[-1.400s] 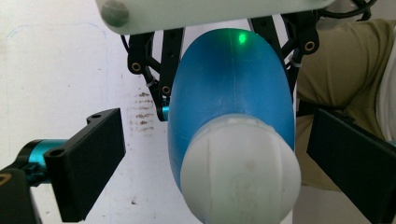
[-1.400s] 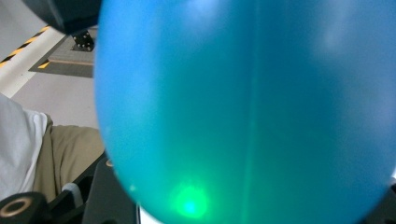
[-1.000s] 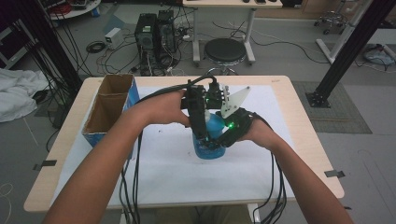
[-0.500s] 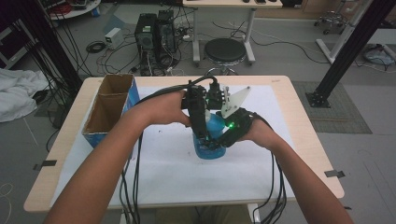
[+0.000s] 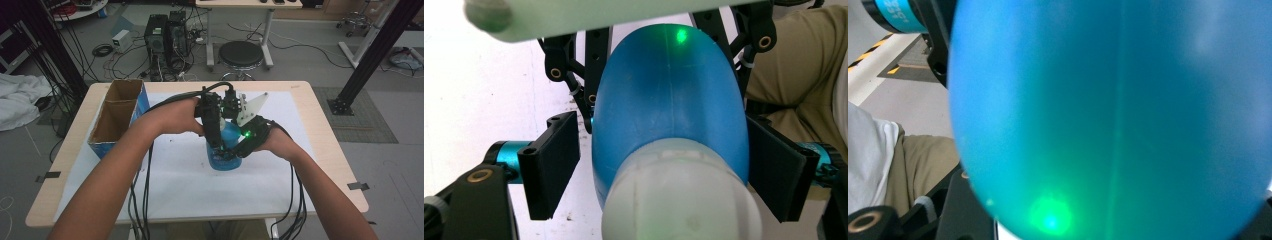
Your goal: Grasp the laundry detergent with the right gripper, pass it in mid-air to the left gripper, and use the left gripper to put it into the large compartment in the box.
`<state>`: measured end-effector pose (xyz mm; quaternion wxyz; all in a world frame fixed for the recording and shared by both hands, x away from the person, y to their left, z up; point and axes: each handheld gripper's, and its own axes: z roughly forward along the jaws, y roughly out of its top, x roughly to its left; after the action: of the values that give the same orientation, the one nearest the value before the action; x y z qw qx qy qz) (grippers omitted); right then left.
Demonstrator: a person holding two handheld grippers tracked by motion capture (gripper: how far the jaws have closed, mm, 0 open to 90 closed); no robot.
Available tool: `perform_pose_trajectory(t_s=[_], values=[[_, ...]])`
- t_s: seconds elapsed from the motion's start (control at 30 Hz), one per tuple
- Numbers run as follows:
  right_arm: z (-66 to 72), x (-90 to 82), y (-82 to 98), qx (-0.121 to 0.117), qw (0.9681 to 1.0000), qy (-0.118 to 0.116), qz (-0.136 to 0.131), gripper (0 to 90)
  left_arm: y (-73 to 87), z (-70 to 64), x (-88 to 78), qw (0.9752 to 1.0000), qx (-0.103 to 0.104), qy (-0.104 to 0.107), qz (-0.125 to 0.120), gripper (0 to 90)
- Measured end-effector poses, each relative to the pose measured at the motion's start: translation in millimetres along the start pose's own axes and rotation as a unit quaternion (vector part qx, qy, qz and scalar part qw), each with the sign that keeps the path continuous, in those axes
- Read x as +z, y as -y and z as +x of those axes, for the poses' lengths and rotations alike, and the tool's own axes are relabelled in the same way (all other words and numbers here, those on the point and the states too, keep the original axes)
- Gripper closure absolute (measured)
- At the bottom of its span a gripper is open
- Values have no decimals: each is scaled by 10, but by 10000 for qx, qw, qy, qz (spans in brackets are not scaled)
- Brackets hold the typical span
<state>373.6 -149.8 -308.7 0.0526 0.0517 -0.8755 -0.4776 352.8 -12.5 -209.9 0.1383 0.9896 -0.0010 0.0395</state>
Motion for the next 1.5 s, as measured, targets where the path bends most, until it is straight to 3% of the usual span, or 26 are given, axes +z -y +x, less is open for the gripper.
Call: perform_pose_trajectory(t_s=[0.8,1.07,1.37,1.47,1.5], values=[[-1,3,0,-24,10000,13,14,441,-16,-32,5,9998,182,-45,51,371],[-7,0,10,-32,10000,45,35,441,-26,-40,17,9997,200,-116,98,378],[14,-12,-5,-43,10000,15,-19,436,-36,-55,-25,9998,193,-50,40,380],[9,-26,-15,82,9999,-93,-59,390,-53,-49,-64,9999,153,32,-23,381],[11,-40,-19,119,9999,-22,-81,302,-60,-58,-73,9998,179,37,12,381]])
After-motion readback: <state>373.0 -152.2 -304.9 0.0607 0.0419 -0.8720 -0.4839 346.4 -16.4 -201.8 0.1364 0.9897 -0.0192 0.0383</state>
